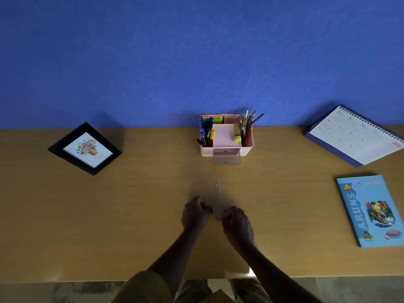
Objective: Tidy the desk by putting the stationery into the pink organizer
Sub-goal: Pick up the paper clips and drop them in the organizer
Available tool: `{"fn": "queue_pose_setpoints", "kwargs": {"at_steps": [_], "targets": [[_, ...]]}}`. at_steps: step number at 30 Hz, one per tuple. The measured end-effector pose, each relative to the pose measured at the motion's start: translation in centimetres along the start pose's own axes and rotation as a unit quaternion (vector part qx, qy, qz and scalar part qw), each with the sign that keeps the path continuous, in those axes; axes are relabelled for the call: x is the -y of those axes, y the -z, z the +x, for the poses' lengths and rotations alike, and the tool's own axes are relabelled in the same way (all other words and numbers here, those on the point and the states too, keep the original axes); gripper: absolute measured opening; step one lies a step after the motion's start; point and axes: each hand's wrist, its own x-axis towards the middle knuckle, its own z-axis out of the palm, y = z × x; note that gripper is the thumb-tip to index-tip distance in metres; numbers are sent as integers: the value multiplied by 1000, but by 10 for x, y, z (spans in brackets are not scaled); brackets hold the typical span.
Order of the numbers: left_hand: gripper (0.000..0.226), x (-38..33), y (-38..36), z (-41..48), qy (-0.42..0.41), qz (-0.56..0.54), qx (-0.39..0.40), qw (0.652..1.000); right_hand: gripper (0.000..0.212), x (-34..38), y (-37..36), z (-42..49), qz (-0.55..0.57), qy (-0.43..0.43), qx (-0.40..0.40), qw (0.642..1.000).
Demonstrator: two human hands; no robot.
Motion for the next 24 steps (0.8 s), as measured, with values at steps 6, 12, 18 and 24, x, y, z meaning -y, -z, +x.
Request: {"fn": "queue_pose_setpoints", "kwargs": {"at_steps": [6,12,18,24], "targets": [[26,16,2,4,-23,-54,8,998,12,-6,0,5,24,-3,-12,1000],[11,27,3,2,-101,-62,-3,993,12,0,10,0,-34,76,-7,997],[26,26,11,-8,-243,126,-19,962,4,6,14,-5,-188,192,1,963],[28,20,22,-8,-339,244,-22,908,27,12,13,3,-283,247,-25,926]]}}
